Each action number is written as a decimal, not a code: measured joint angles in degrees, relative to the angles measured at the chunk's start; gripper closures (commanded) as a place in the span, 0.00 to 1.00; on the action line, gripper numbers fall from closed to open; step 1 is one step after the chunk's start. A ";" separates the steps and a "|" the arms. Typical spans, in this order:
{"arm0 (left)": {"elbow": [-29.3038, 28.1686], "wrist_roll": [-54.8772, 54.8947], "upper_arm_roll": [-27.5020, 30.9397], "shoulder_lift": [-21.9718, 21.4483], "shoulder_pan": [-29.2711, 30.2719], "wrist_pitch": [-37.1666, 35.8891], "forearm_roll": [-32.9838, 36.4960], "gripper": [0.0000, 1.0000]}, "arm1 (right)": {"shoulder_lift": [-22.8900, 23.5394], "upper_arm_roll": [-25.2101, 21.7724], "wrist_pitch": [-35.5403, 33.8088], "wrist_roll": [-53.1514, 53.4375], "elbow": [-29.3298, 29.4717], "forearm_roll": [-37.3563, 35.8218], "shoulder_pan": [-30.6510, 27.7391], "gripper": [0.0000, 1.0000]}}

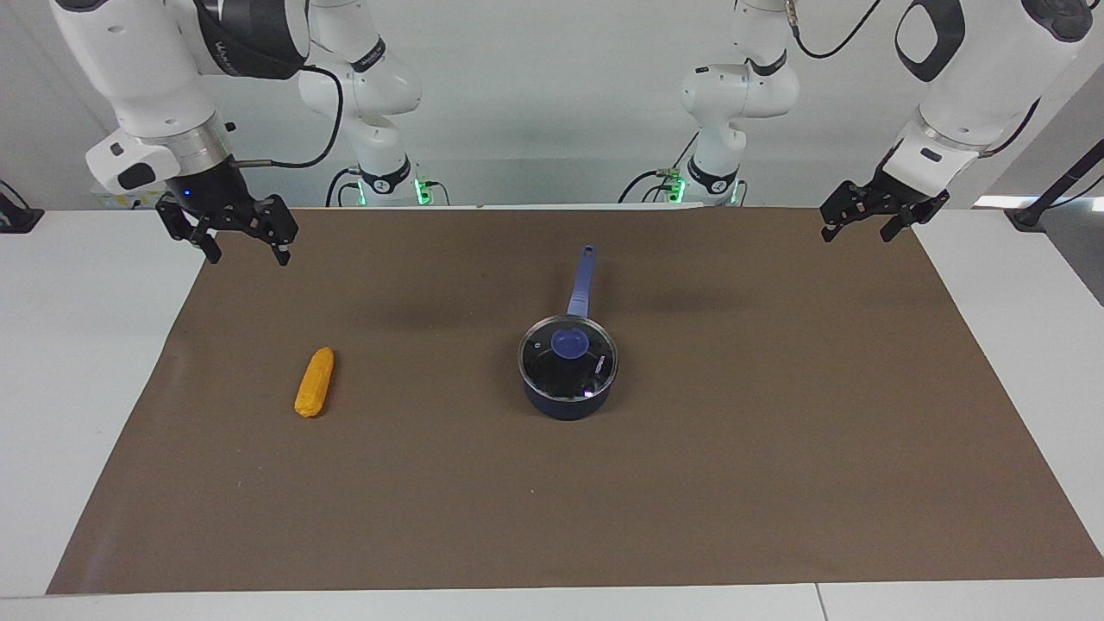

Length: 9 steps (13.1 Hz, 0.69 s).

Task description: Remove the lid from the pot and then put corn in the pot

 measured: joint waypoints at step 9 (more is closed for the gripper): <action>0.08 -12.38 -0.82 2.17 -12.42 6.26 -0.48 0.00 | 4.17 0.63 33.27 1.71 -22.94 0.27 1.69 0.00</action>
